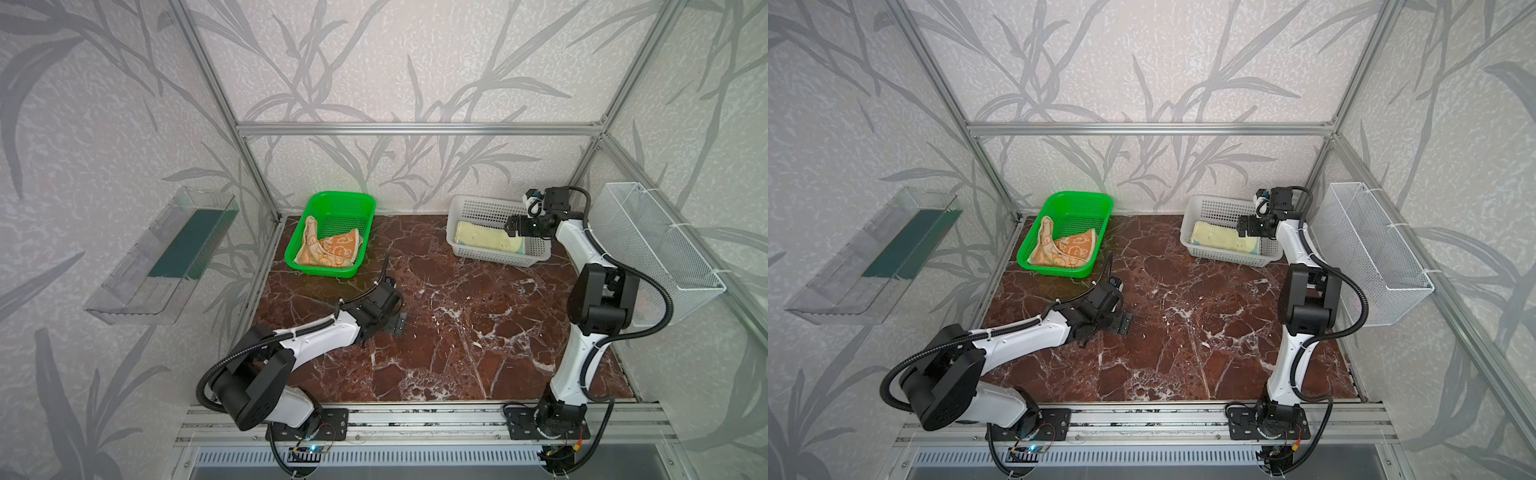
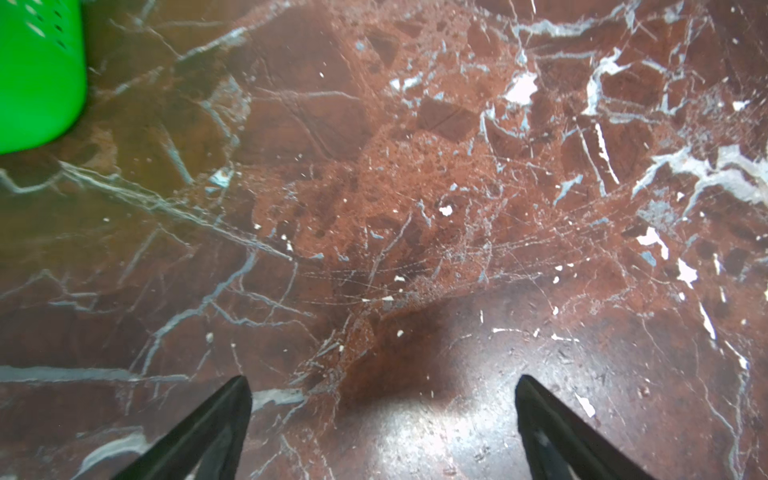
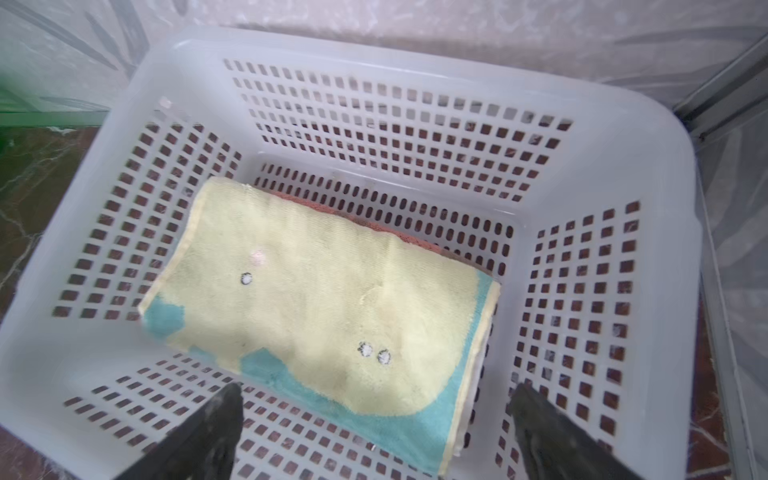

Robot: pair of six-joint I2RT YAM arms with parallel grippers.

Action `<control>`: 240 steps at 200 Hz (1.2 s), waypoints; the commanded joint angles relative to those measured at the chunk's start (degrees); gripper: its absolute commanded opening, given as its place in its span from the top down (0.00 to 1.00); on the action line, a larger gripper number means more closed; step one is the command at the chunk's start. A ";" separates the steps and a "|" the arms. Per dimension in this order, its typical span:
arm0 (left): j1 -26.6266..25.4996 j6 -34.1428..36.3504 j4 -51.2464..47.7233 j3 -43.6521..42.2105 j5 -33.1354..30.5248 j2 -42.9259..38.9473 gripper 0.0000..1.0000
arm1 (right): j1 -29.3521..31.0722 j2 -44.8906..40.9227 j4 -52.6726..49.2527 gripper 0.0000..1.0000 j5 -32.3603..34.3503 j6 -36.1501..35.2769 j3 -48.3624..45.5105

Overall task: Fold and stack the towels
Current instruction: 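Raise the right gripper from the basket while the left gripper nears the green basket, then lower the left gripper into the green basket and pinch the orange towel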

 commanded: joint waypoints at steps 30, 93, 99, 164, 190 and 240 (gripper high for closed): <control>-0.05 2.10 -0.53 3.71 -10.35 -4.70 0.01 | 7.35 -11.57 10.08 0.01 2.34 -1.18 -9.91; 5.35 5.50 -1.05 9.85 -13.35 -7.08 0.01 | 27.65 -22.73 23.34 0.01 28.22 -12.07 -23.13; 6.58 5.62 -1.25 10.65 -13.05 -6.88 0.01 | 29.43 -22.67 24.12 0.01 31.15 -12.69 -23.72; 22.85 5.39 -4.62 20.26 -12.51 -1.63 0.01 | 37.98 -21.50 18.81 0.01 29.02 -3.32 -26.39; 29.16 4.56 -6.76 25.44 -12.35 4.64 0.02 | 38.51 -22.44 19.53 0.01 21.41 1.04 -29.94; 36.69 3.44 -6.16 32.81 -7.75 16.88 0.03 | 38.94 -25.92 22.50 0.01 16.22 6.40 -37.76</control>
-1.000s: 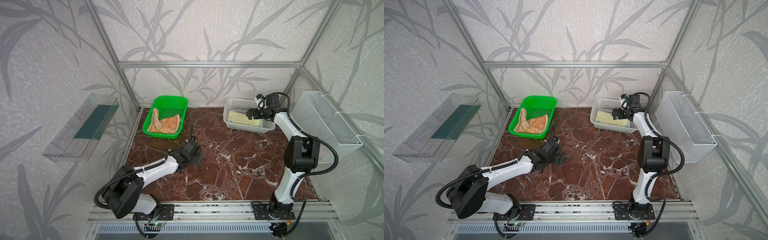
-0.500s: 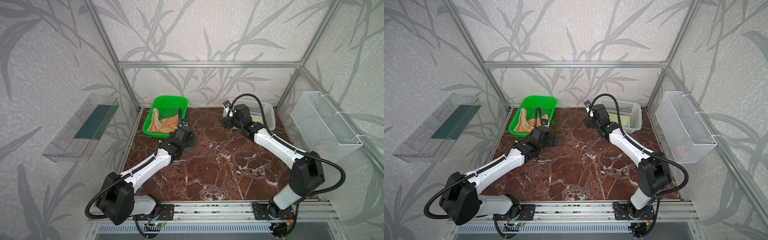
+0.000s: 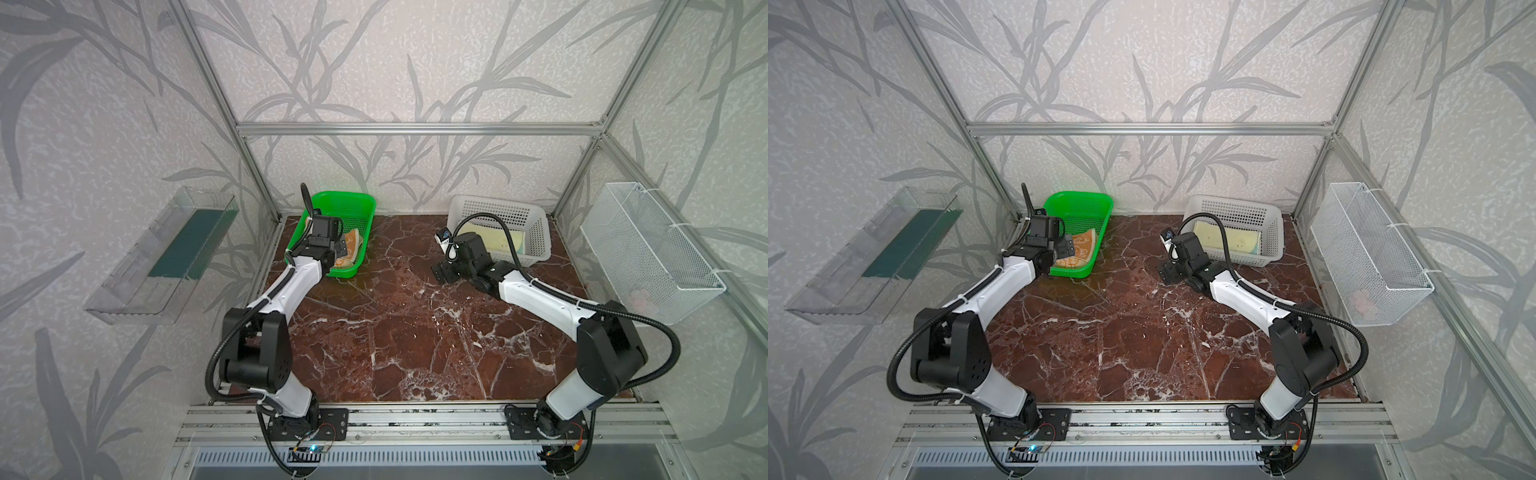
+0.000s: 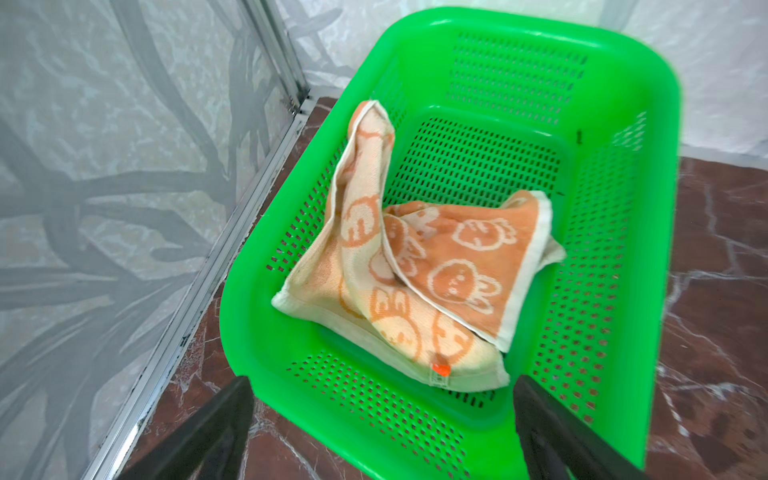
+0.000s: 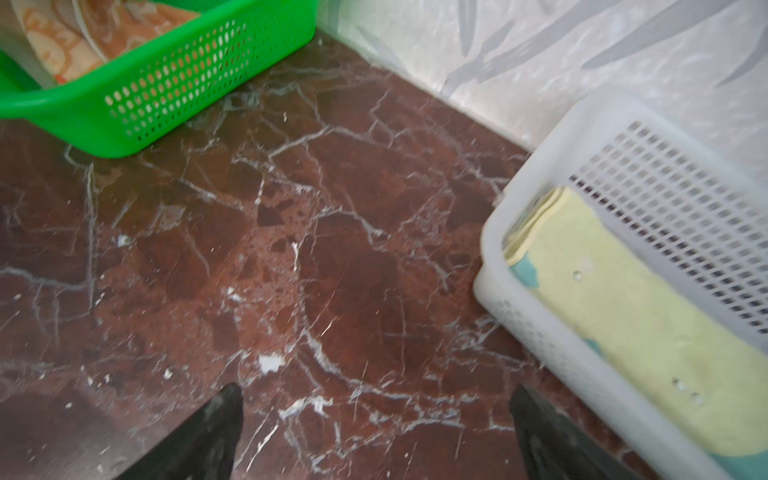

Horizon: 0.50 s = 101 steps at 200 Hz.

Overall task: Fold and stack the towels
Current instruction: 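Lower the left gripper into the green basket and pinch the orange towel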

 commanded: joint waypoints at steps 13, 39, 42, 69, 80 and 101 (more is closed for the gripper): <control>3.25 -1.27 -2.51 6.30 3.51 7.93 0.03 | 0.63 -4.24 1.47 0.01 -4.76 5.53 -3.54; 5.28 -2.61 -3.74 10.88 5.85 14.18 0.06 | 0.99 -4.79 1.72 0.01 -5.17 7.50 -6.19; 5.45 -2.78 -3.65 11.27 6.14 14.76 0.06 | 1.04 -4.81 1.76 0.01 -5.14 7.62 -6.50; 7.65 -3.92 -2.25 13.80 9.45 19.41 0.10 | 1.65 -5.25 2.38 0.01 -5.47 10.01 -9.67; 8.45 -4.34 -1.95 15.02 10.67 21.25 0.14 | 1.77 -5.42 2.78 0.01 -5.90 10.81 -10.92; 9.08 -4.32 -2.71 17.53 10.91 24.36 0.25 | 2.10 -5.43 2.50 0.01 -5.89 11.82 -12.37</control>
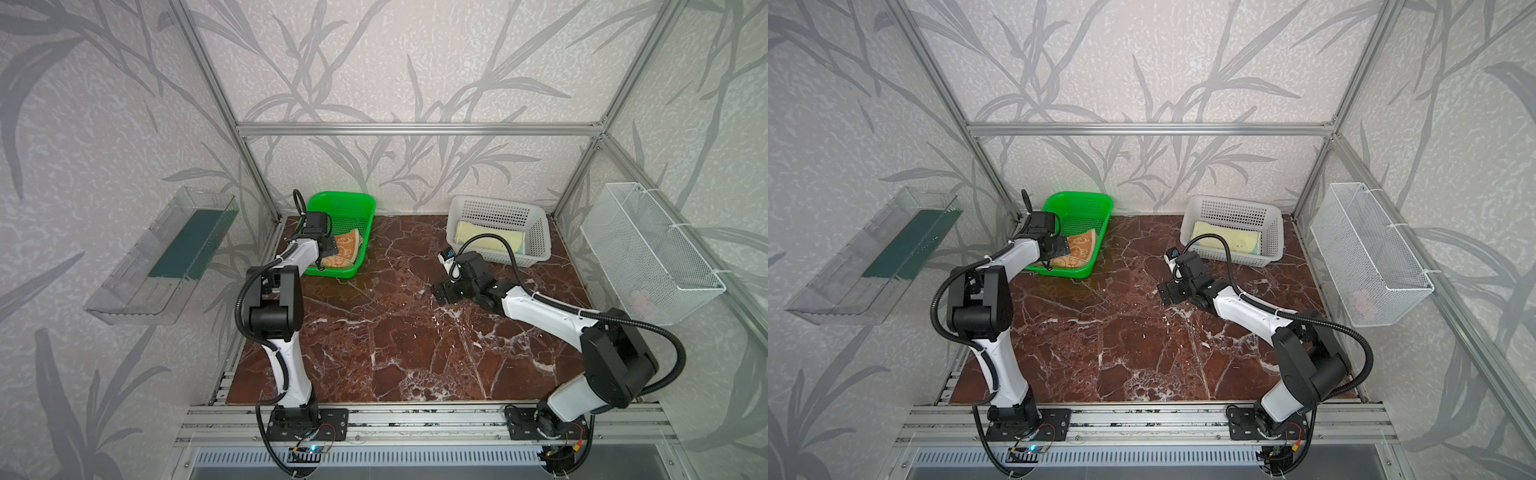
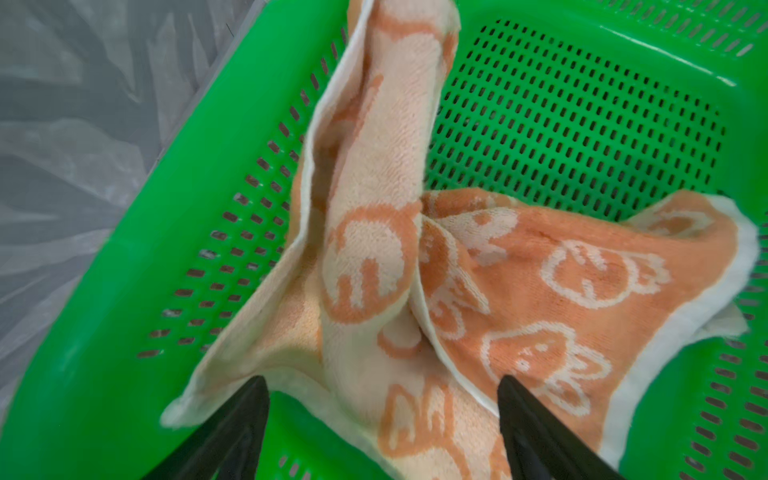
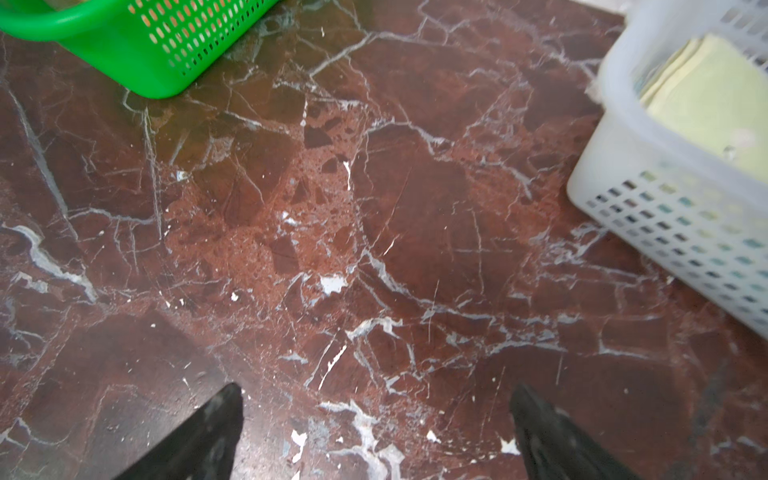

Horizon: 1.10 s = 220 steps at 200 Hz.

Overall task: Fold and stack the towels
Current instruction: 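Lower the left gripper into the green basket and pinch the orange towel, then pull the orange towel onto the table with the left gripper while the right gripper approaches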

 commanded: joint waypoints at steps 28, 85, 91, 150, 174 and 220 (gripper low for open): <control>1.31 -1.01 -3.38 6.63 1.31 5.66 0.47 | 1.00 -1.08 0.05 0.00 -0.26 2.81 -2.09; 1.41 0.04 -5.68 7.93 2.92 5.26 1.00 | 1.80 1.50 -0.10 0.02 -0.82 2.43 0.08; 1.42 0.11 -5.59 7.92 3.62 4.78 1.00 | 1.87 1.81 -0.06 0.02 -0.94 2.29 0.39; 1.05 3.78 -2.83 7.18 14.82 -4.63 1.00 | 2.13 2.42 0.97 0.02 0.75 2.16 -0.16; 0.24 5.28 0.12 4.23 19.93 -10.46 1.00 | 2.11 2.50 0.92 0.02 0.72 2.05 -0.25; -3.25 5.53 11.58 -6.70 26.45 -23.89 1.00 | 2.07 2.51 1.52 0.02 0.74 2.84 -0.24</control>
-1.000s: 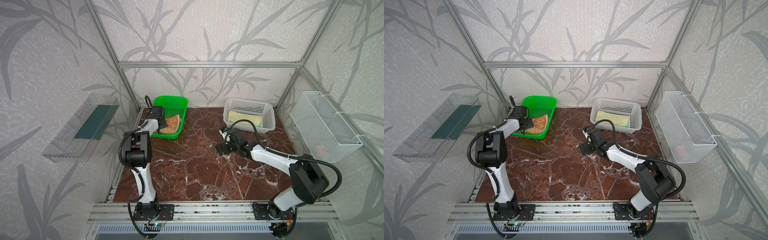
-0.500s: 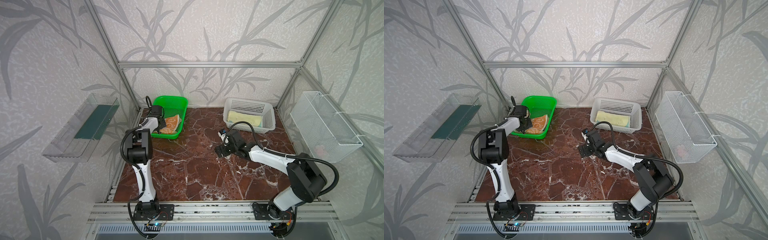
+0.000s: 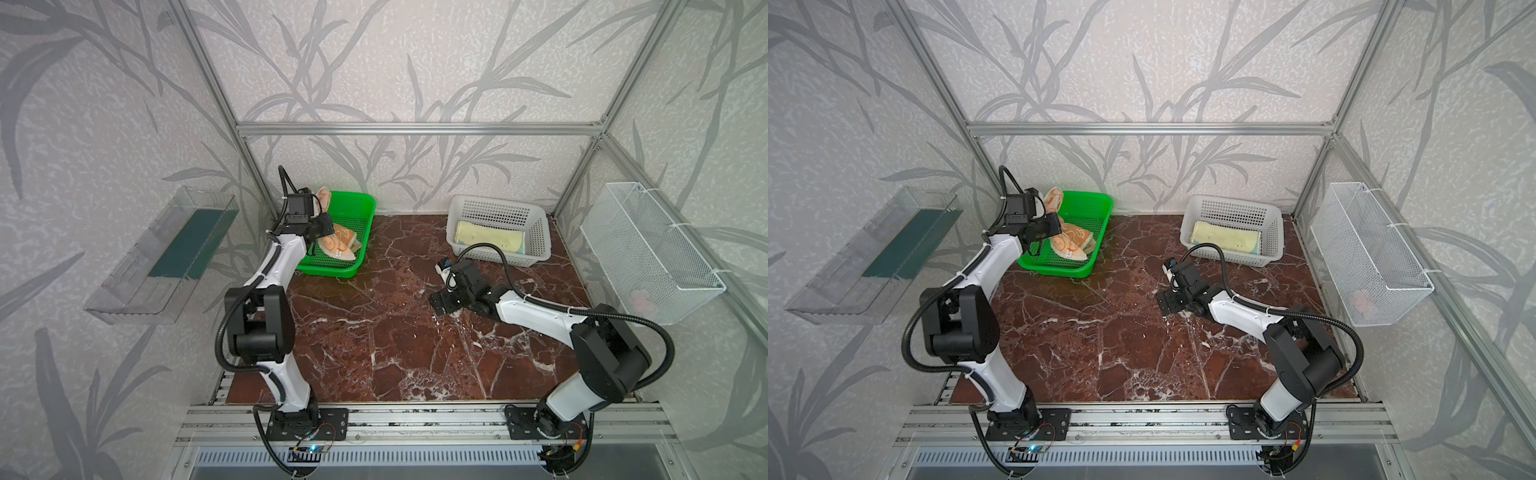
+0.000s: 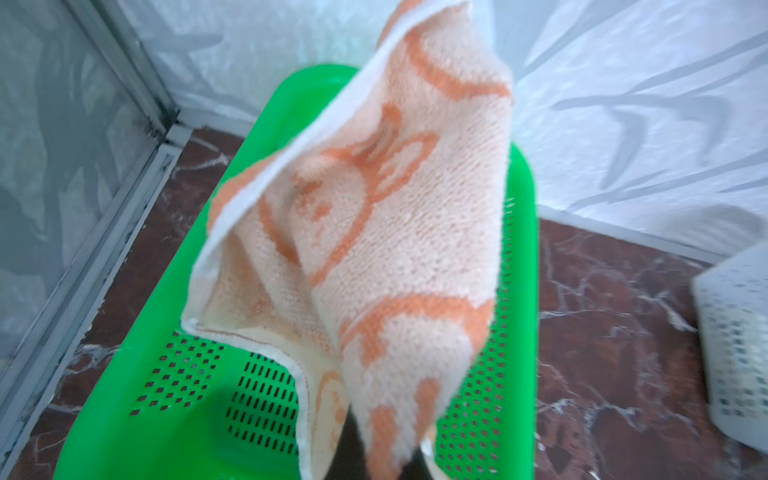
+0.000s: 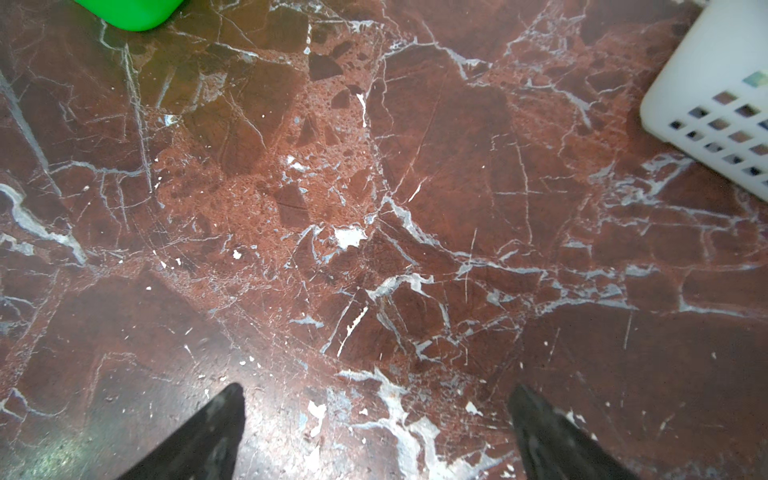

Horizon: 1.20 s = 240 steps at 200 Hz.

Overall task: Fold and stack the towels
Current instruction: 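Pull the orange towel onto the table with the left gripper while the right gripper approaches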

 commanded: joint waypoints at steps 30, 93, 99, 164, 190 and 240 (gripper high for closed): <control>-7.07 2.05 6.61 -5.65 13.65 -10.82 1.00 | 0.45 -0.40 0.55 0.02 3.19 1.66 0.57; -23.81 10.64 4.13 -9.06 16.09 -15.72 1.00 | 0.40 -6.24 -0.01 0.00 12.67 -0.21 -3.50; -24.69 10.73 4.13 -9.24 16.83 -15.84 1.00 | 0.34 -6.95 -0.39 0.00 14.12 -0.38 -3.82; -27.51 6.40 3.43 -14.45 16.25 -13.22 1.00 | 0.18 -13.50 -4.02 0.01 21.82 -4.17 -7.09; -27.48 3.45 1.69 -17.77 15.41 -8.66 0.99 | 0.16 -14.79 -4.04 0.01 20.16 -7.46 -8.36; -27.76 -1.93 -2.18 -20.63 12.11 -0.69 0.97 | 0.16 -15.41 -3.48 0.00 9.49 -11.70 -8.60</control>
